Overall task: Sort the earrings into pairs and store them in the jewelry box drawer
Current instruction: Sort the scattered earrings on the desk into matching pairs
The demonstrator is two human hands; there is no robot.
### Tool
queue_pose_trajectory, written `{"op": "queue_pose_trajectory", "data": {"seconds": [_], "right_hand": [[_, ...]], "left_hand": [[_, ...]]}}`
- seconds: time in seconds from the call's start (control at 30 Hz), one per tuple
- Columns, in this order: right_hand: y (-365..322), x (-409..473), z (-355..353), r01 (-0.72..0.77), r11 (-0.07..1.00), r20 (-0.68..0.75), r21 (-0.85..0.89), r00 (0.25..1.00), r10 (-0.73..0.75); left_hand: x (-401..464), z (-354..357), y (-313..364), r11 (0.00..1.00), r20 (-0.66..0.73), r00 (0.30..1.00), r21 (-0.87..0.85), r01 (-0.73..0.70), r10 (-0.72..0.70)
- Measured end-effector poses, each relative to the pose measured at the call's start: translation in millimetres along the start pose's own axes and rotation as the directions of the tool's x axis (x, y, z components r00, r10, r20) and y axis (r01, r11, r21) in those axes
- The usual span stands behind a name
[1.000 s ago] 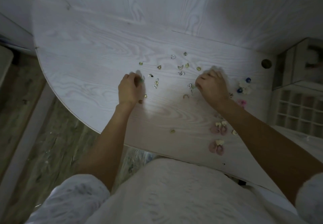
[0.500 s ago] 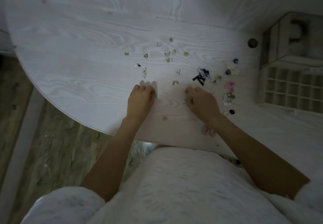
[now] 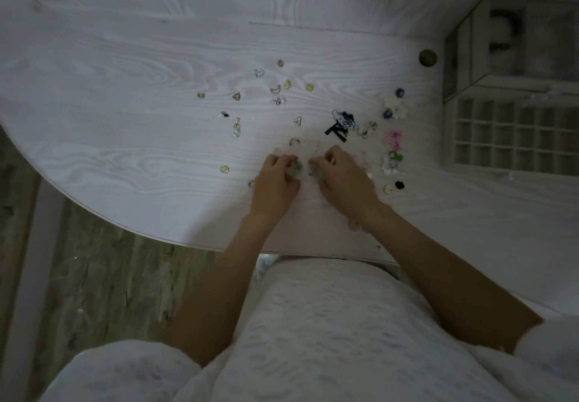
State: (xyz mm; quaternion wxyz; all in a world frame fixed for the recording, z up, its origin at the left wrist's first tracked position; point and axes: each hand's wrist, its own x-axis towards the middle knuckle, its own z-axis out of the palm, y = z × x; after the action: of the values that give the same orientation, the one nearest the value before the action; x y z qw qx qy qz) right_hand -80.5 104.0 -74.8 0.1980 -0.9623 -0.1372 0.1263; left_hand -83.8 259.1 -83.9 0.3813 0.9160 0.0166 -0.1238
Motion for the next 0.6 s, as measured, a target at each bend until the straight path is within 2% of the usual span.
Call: {"op": "queue_pose_trajectory", "data": {"seconds": [0.07, 0.27, 0.43, 0.6], "right_hand": [[-2, 2, 2, -0.02, 1.0, 0.016, -0.006, 1.0, 0.02], [-3, 4, 1, -0.231, 0.969, -0.034, 0.088, 0.972, 0.234], [1, 7, -5, -0.302, 0.942, -0.061, 0.144, 0.948, 0.313], [5, 6, -6, -0.312, 0.926, -0.078, 0.212, 0.939, 0.334]], "left_hand": [[1, -1, 1, 1.0, -0.002, 1.0, 0.005, 0.01, -0.01], [11, 6, 12, 0.999, 0.024, 0.999, -0.012, -0.035, 0.035], [16, 20, 21, 0.996, 0.019, 0.998, -0.072, -0.055, 0.056], [15, 27, 27, 0.983, 0.025, 0.997, -0.174, -0.062, 0.067]]}}
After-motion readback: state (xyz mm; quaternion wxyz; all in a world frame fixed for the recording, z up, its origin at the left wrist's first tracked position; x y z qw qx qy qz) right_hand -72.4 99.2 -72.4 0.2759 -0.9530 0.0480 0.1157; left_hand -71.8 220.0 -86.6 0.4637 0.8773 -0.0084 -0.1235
